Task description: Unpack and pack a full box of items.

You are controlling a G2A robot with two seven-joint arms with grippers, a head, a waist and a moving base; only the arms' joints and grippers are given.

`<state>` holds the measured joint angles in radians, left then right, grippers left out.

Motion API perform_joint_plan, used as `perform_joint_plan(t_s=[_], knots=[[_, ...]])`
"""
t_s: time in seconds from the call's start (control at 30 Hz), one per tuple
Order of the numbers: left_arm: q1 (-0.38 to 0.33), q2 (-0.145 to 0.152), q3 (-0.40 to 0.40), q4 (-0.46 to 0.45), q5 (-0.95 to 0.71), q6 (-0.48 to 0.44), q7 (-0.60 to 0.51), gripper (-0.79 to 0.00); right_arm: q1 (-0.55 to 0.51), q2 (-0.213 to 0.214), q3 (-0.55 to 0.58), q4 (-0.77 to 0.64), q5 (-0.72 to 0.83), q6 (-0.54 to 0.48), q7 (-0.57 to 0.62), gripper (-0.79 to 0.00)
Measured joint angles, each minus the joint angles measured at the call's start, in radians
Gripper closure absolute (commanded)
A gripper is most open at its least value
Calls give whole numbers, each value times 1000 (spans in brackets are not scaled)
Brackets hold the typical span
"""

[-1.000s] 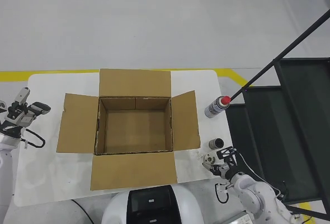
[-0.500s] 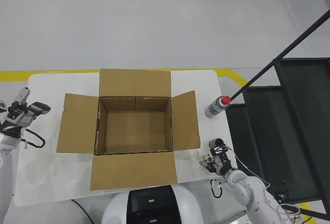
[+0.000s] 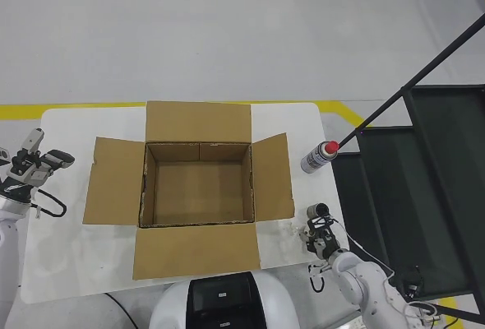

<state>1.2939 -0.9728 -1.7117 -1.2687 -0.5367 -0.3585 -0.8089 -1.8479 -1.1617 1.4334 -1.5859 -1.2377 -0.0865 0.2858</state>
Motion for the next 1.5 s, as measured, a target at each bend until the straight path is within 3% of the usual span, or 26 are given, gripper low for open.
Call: perform_joint_plan(t_s=[0.33, 0.57, 0.7, 1.07, 1.23, 1.5], knots=[[0, 0, 0, 0, 0, 0, 0, -785, -134, 10, 87, -130, -10, 34, -20, 0], [0, 0, 0, 0, 0, 0, 0, -785, -309, 21, 207, -367, 3, -16, -68, 0], [0, 0, 0, 0, 0, 0, 0, -785, -340, 23, 245, -489, -25, -4, -78, 0], [0, 0, 0, 0, 0, 0, 0, -785, -254, 23, 206, -754, -116, -5, 80, 0], [0, 0, 0, 0, 0, 0, 0, -785, -177, 24, 139, -764, -162, -58, 126, 0], [0, 0, 0, 0, 0, 0, 0, -785, 22, 16, -64, -764, -233, -102, 298, 0]])
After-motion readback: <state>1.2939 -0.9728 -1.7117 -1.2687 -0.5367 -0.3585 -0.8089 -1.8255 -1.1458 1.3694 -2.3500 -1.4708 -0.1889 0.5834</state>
